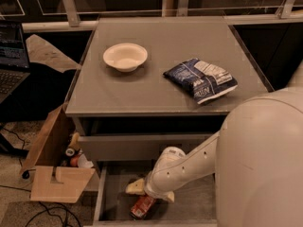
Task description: Pick coke can from middle drawer and place on counter
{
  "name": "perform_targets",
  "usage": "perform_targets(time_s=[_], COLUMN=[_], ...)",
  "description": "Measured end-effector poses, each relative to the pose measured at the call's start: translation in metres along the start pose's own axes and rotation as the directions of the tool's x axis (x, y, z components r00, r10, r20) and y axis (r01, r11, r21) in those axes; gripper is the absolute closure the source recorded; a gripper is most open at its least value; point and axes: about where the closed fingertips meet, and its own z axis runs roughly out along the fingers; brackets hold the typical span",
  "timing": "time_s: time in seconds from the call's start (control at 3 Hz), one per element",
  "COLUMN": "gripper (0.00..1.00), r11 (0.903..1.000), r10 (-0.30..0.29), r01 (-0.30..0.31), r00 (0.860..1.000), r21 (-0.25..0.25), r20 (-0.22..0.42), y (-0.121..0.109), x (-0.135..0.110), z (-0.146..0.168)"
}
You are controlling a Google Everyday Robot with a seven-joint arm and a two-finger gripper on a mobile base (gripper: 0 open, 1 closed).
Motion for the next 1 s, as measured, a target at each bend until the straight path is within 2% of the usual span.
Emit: perform_targets(time_s=[1.0], gripper=[0.0], r11=[0.9975], r10=[0.022], r01=[-0.017], r00=[0.997], r21=[0.068], r20=[-0.073], y=[-0.015], x=[0.005], z=[0.049])
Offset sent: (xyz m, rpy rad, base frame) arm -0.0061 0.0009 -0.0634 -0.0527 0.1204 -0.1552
